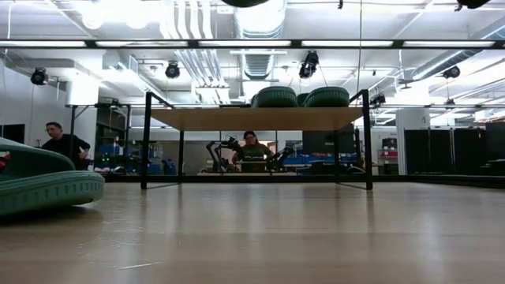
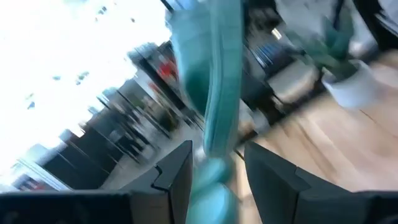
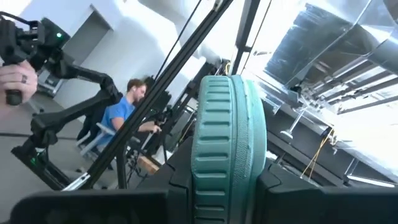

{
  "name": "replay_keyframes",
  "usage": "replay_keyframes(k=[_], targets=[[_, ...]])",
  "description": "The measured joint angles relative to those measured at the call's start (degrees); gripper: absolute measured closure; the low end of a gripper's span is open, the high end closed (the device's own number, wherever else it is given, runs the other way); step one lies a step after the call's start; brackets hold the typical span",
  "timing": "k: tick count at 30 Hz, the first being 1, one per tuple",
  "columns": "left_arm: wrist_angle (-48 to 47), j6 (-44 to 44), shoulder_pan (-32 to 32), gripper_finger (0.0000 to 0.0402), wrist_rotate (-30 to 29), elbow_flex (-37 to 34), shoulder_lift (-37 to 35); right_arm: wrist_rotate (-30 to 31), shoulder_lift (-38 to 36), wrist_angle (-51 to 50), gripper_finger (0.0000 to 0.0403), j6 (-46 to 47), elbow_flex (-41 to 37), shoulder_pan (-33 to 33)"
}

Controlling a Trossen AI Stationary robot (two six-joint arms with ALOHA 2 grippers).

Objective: Pick and place slides into the shelf
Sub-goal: Put the green slides on the shelf

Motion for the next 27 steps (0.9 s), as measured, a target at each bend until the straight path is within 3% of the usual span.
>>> replay_keyframes(k=[6,14,23,27], targets=[[16.45,8.93,0.03,0.0271,2.54,-7.38,-0.15,0.03,0.61,2.73,0.034,0.89,-0.13,0.0],[20.96,12.46,0.39,0.0271,5.16,-9.33,1.74,-0.35,1.58,4.91,0.034,1.8,0.09,0.03],[22.24,8.02,3.51,0.027,8.9,-7.77,5.45,-3.7,2.27,5.09,0.034,2.78,0.11,0.11],[23.61,5.0,5.16,0.0248,9.72,-7.55,7.17,-3.84,2.27,5.13,0.034,2.79,0.17,0.09]])
